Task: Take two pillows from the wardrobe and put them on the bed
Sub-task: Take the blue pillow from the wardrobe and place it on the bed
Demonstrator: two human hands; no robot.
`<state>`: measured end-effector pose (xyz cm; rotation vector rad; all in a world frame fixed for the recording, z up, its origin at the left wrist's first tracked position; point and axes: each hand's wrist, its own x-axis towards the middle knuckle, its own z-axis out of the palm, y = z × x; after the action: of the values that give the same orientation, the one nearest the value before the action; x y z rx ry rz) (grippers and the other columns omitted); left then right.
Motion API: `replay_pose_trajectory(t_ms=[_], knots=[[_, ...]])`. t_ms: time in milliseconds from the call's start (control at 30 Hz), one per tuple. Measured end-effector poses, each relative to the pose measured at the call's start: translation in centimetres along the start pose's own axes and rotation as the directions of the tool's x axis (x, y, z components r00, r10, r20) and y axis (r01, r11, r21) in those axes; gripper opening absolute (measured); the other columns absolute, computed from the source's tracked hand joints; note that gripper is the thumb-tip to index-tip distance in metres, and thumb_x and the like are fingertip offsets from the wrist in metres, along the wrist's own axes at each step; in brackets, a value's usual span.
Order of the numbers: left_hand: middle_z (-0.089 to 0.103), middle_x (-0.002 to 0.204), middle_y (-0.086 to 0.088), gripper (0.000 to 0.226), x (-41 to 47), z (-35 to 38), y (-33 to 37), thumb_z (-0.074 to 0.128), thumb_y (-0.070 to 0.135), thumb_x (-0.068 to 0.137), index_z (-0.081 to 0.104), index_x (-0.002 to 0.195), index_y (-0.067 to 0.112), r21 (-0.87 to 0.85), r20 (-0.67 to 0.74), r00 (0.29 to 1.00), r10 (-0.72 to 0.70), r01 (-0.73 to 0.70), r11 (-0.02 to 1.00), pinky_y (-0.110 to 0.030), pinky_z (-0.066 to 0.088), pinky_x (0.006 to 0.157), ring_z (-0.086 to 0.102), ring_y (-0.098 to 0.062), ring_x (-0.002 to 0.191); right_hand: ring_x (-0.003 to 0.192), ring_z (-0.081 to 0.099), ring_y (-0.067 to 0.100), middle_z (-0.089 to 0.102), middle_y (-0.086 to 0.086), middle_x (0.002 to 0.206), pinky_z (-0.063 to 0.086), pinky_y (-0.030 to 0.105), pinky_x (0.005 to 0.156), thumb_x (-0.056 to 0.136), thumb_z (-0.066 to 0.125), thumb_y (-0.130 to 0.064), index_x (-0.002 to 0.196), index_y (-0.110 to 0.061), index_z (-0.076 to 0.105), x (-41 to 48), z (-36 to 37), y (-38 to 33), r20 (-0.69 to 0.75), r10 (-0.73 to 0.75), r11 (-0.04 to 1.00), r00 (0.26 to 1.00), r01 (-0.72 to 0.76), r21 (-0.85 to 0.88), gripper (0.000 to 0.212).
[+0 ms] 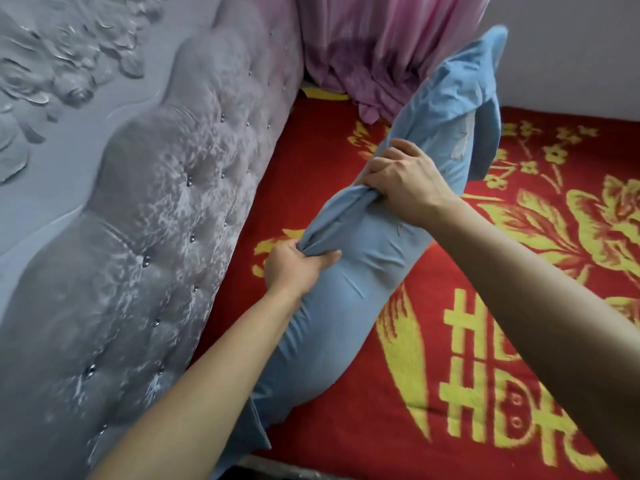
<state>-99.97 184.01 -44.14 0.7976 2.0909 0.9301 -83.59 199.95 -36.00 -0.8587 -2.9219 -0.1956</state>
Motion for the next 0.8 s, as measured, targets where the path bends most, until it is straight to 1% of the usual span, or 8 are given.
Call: replay_pose_trajectory(t_ms=[133, 233, 333, 400, 500, 600, 700, 800], knots=[[0.076, 0.085, 0.003, 0.045, 2.7, 3.0, -4.6, 0.083, 0.059, 0.06, 0.072, 0.085, 0.023, 0.155, 0.014, 0.997, -0.072, 0.069, 0.986, -0.029, 0.046, 0.063, 0.071, -0.023, 0.083, 0.122, 0.05, 0.026, 0.065, 0.001, 0.116, 0.018, 0.043, 0.118, 0.092, 0.049, -0.026, 0.117, -0.024, 0.069, 0.8, 9.0, -0.5, 0.108, -0.001, 1.0, 0.994, -0.002, 0.031, 0.032], [0.075, 0.096, -0.004, 0.042, 4.3, 6.9, -7.7, 0.076, 0.058, 0.069, 0.07, 0.092, 0.023, 0.219, -0.019, 0.991, -0.131, 0.132, 0.967, -0.029, 0.039, 0.066, 0.068, -0.032, 0.093, 0.148, 0.022, 0.023, 0.043, 0.003, 0.148, 0.003, 0.049, 0.123, 0.096, 0.046, -0.015, 0.137, -0.028, 0.053, -0.7, 17.3, -2.3, 0.25, 0.213, 0.967, 0.945, -0.241, 0.086, 0.044], [0.074, 0.096, -0.006, 0.046, 7.2, 9.2, -9.4, 0.073, 0.061, 0.069, 0.067, 0.091, 0.021, 0.288, -0.129, 0.986, -0.108, 0.141, 0.947, -0.029, 0.036, 0.065, 0.067, -0.035, 0.09, 0.153, 0.006, 0.028, 0.012, 0.011, 0.165, 0.016, 0.058, 0.119, 0.091, 0.047, -0.007, 0.146, -0.027, 0.04, -0.3, 23.8, -4.3, 0.133, 0.38, 0.893, 0.915, -0.401, 0.204, 0.059], [0.073, 0.099, -0.013, 0.053, 9.5, 8.4, -11.1, 0.072, 0.063, 0.07, 0.067, 0.095, 0.017, 0.384, -0.194, 0.981, -0.002, 0.078, 0.92, -0.035, 0.041, 0.065, 0.066, -0.039, 0.093, 0.152, 0.006, 0.037, 0.003, 0.021, 0.164, 0.022, 0.057, 0.118, 0.095, 0.046, -0.019, 0.154, -0.025, 0.024, 0.5, 27.1, -5.7, 0.064, 0.497, 0.817, 0.865, -0.492, 0.303, 0.063], [0.069, 0.107, -0.023, 0.065, 13.4, 5.6, -15.8, 0.067, 0.066, 0.075, 0.064, 0.106, 0.009, 0.491, -0.236, 0.968, 0.084, 0.044, 0.87, -0.044, 0.051, 0.076, 0.064, -0.043, 0.099, 0.152, 0.001, 0.035, -0.002, 0.021, 0.164, 0.007, 0.05, 0.123, 0.097, 0.035, -0.061, 0.158, -0.019, 0.006, -1.0, 32.2, -8.5, 0.288, 0.654, 0.592, 0.7, -0.71, 0.382, 0.08], [0.062, 0.119, -0.025, 0.064, 16.0, 3.6, -21.9, 0.061, 0.06, 0.084, 0.056, 0.118, 0.006, 0.502, -0.234, 0.972, -0.007, 0.127, 0.855, -0.048, 0.049, 0.086, 0.058, -0.044, 0.109, 0.153, 0.001, 0.031, 0.003, 0.014, 0.166, 0.003, 0.051, 0.123, 0.097, 0.03, -0.063, 0.158, -0.023, 0.013, -3.7, 36.2, -12.4, 0.313, 0.549, 0.721, 0.775, -0.629, 0.292, 0.075], [0.052, 0.134, -0.027, 0.054, 15.8, 3.5, -26.7, 0.048, 0.037, 0.099, 0.043, 0.143, 0.005, 0.539, -0.2, 0.979, 0.025, 0.088, 0.837, -0.046, 0.038, 0.101, 0.049, -0.041, 0.123, 0.152, 0.009, 0.033, 0.013, 0.019, 0.164, 0.005, 0.049, 0.123, 0.098, 0.035, -0.058, 0.154, -0.023, 0.028, -4.0, 37.5, -15.5, 0.146, 0.562, 0.746, 0.814, -0.575, 0.336, 0.066], [0.052, 0.136, -0.026, 0.052, 15.9, 3.9, -27.9, 0.047, 0.032, 0.101, 0.04, 0.145, 0.005, 0.492, -0.212, 0.977, 0.029, 0.081, 0.867, -0.045, 0.036, 0.102, 0.048, -0.04, 0.124, 0.151, 0.008, 0.038, 0.008, 0.025, 0.162, 0.004, 0.051, 0.122, 0.094, 0.038, -0.063, 0.153, -0.026, 0.028, -4.6, 37.5, -16.4, 0.112, 0.814, 0.506, 0.571, -0.79, 0.348, 0.071]])
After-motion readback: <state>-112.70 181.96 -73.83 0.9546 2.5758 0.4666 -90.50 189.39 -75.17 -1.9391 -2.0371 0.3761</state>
